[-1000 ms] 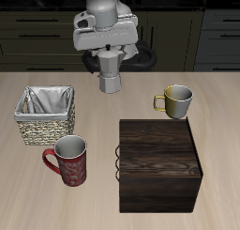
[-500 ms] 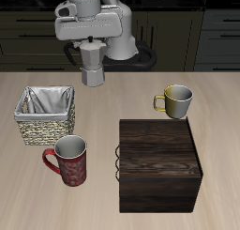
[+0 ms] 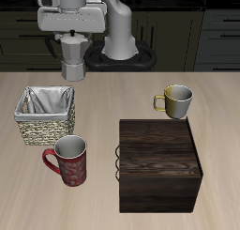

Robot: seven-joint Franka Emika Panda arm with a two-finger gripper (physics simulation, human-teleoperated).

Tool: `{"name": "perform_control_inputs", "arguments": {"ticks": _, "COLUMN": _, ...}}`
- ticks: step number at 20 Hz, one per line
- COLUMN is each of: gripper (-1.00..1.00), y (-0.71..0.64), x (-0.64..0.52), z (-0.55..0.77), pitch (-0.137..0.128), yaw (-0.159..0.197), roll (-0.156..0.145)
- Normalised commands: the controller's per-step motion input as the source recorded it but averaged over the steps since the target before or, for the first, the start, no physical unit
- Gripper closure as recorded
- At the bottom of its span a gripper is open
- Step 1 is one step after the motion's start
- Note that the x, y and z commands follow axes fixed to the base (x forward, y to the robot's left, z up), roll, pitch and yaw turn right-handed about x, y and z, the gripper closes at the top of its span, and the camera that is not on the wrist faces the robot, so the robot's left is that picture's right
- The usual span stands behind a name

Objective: Place the moka pot in the basket

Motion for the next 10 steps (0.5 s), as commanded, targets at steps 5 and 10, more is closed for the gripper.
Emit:
{"name": "perform_control_inputs", "arguments": {"ticks": 5, "gripper": 1.00, "y": -0.51, "x": 0.19, "z": 0.05, "pitch": 0.026, "yaw": -0.034, "roll": -0.052}}
{"name": "perform_control_inputs", "arguments": {"ticks": 10, "gripper": 1.00, "y": -0.40, "x": 0.13, "z": 0.03, "pitch": 0.006, "yaw": -0.026, "roll": -0.069}}
